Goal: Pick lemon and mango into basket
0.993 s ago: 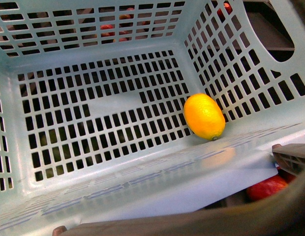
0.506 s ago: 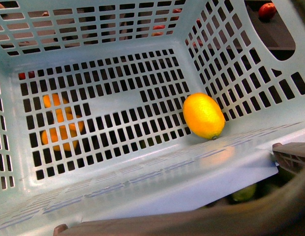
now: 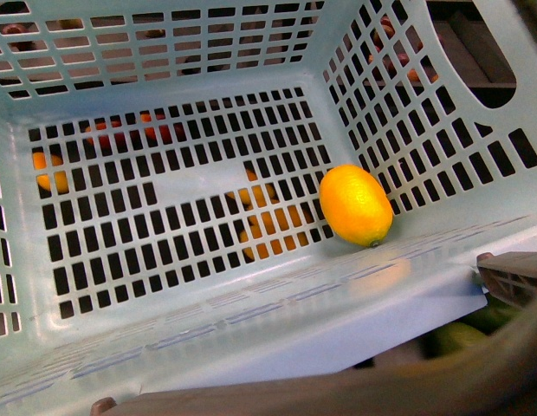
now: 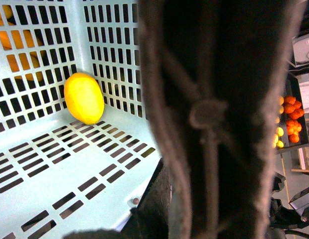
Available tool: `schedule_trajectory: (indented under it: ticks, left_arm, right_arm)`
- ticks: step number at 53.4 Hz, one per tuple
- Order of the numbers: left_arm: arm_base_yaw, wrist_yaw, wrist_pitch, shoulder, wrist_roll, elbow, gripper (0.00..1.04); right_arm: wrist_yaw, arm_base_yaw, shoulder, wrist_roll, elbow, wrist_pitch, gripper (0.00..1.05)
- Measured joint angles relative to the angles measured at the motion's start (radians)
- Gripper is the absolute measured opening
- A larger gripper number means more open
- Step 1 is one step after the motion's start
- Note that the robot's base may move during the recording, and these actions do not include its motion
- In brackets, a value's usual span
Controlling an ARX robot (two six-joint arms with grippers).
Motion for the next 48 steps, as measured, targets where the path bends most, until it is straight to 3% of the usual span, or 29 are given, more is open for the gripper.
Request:
schedule_trajectory:
  ticks: [48]
  left_arm:
    - [0.0,-0.001,0.0,0.0,-0.001,0.0,0.05]
  right_arm:
    - [-0.002,-0.001,0.0,0.0,-0.002,0.0,0.96]
